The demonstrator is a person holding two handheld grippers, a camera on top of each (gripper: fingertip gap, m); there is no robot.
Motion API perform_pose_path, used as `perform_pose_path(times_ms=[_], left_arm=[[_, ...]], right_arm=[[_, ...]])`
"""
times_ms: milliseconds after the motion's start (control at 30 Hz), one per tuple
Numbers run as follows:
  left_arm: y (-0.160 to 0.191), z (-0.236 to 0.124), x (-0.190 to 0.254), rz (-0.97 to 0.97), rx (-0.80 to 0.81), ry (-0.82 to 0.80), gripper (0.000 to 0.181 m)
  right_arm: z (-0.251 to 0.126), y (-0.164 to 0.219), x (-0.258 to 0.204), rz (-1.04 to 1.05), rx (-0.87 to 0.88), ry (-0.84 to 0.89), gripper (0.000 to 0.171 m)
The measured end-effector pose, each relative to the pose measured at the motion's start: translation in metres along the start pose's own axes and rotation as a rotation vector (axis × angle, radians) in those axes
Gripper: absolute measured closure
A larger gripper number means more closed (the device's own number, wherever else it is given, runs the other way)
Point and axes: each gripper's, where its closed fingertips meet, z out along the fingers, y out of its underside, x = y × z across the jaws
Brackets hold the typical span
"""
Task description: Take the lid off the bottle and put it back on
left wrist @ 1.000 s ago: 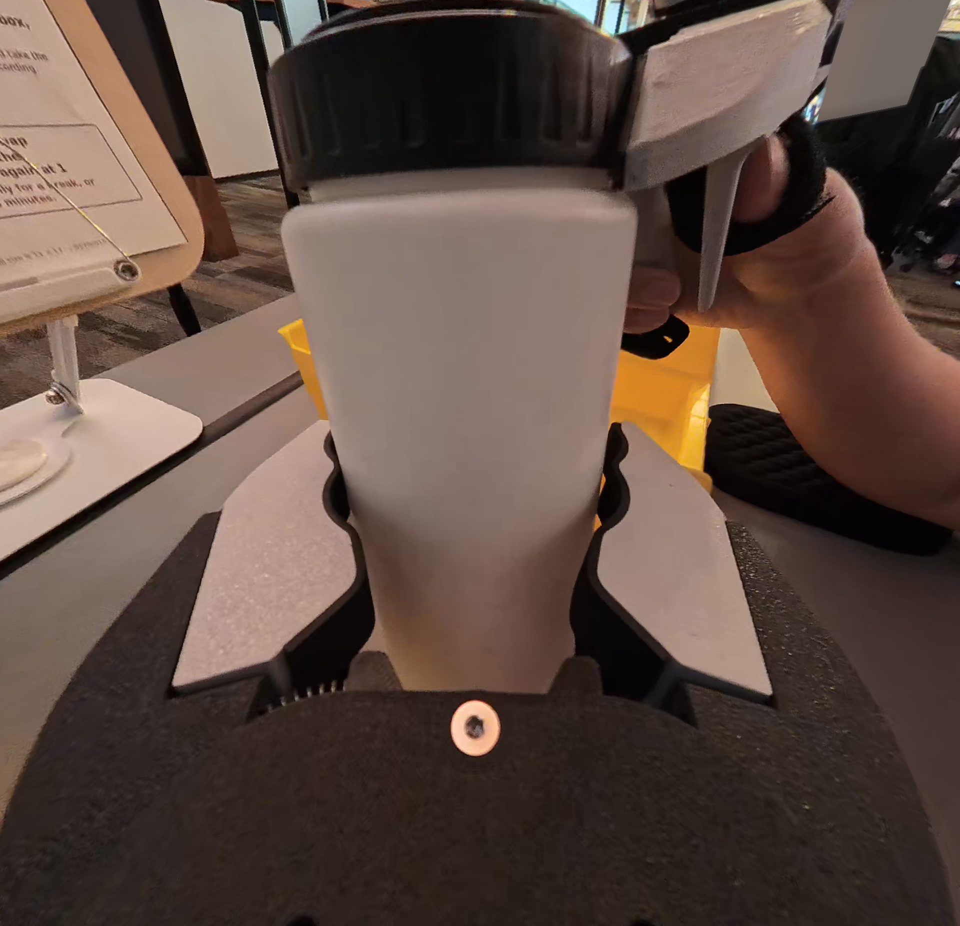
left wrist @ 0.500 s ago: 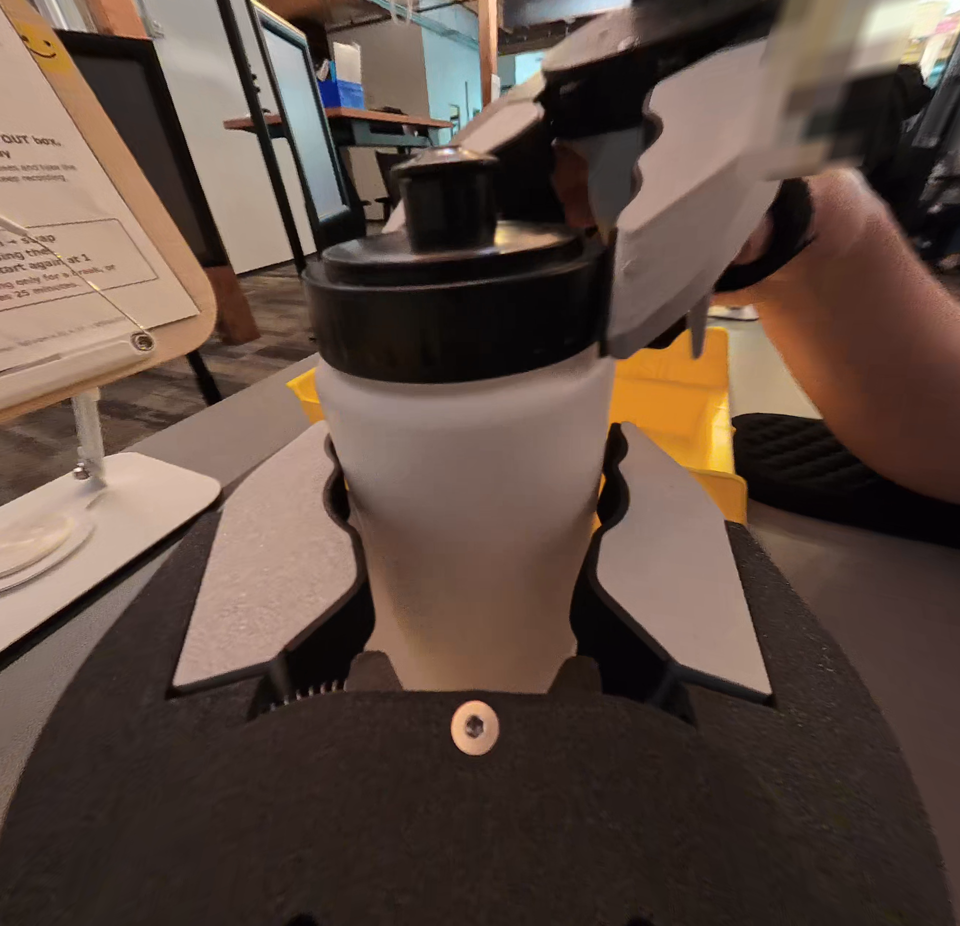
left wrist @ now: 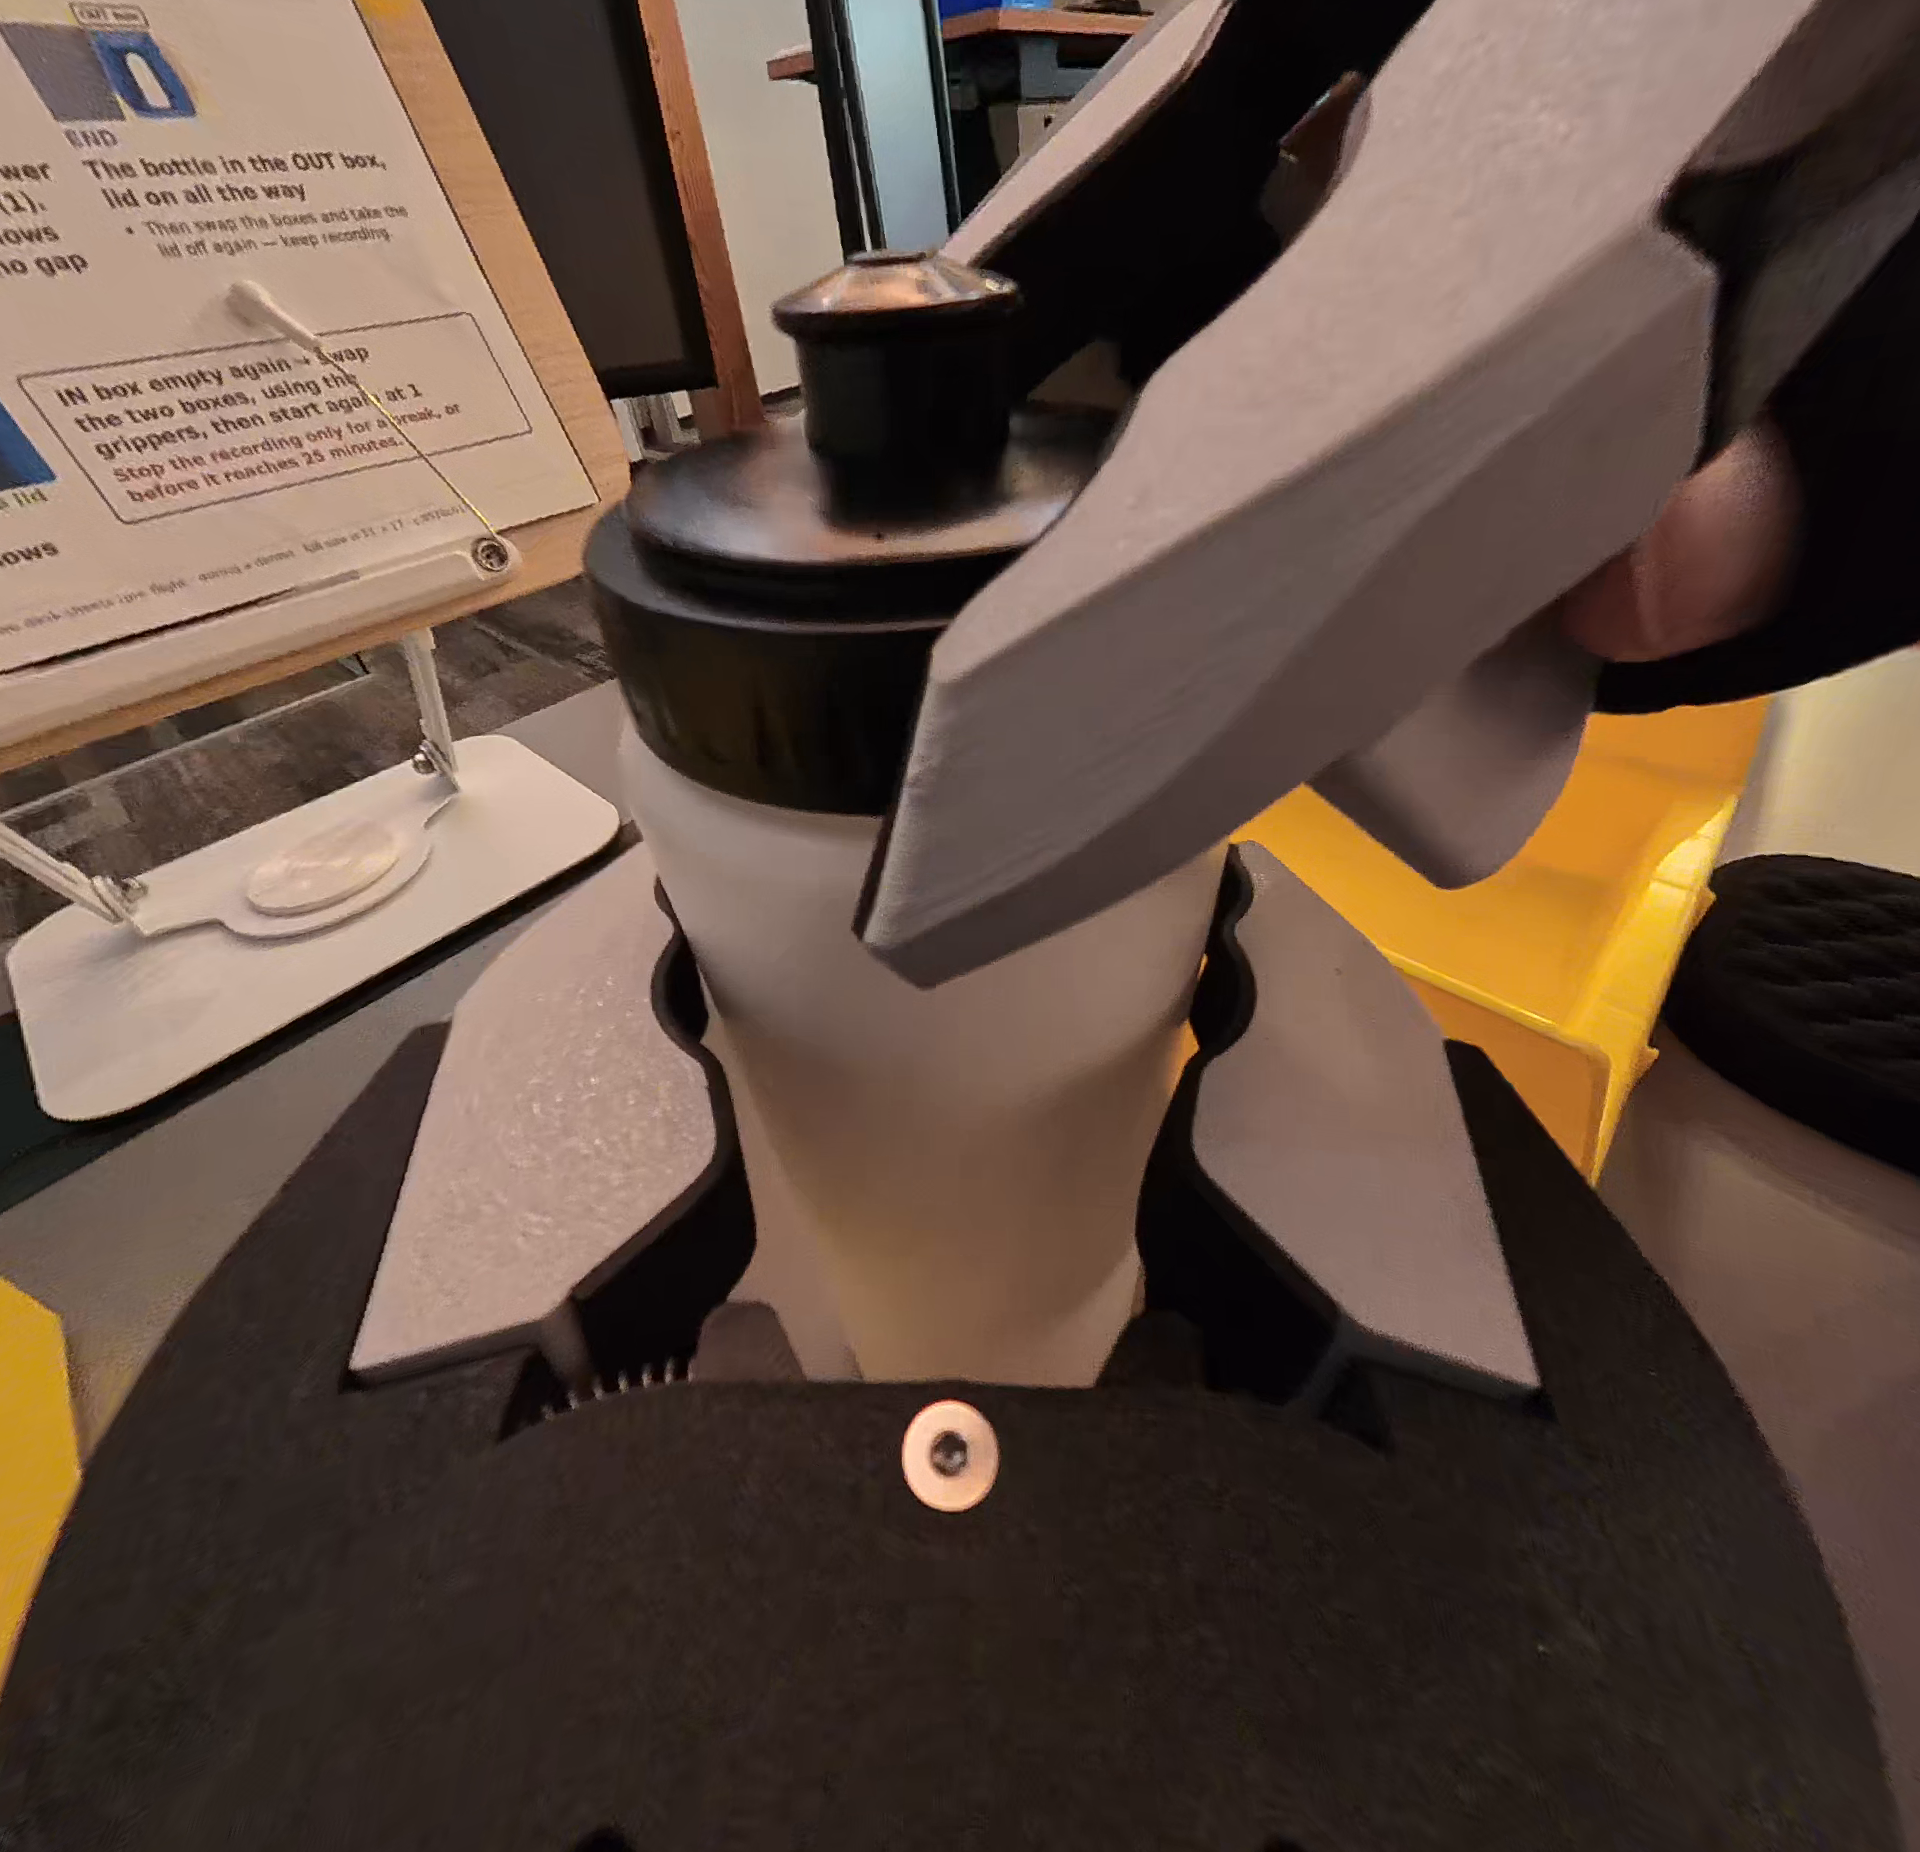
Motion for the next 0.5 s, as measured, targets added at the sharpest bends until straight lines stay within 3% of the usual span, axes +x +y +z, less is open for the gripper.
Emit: perform_pose_path(times_ms=[500], left_arm=[[-0.0032, 0.0012, 0.0043, -0.021, 0.047, 0.110, 0.095]], right_arm=[[-0.0036, 0.0025, 0.0036, -0.031, 0.002, -0.106, 0.092]])
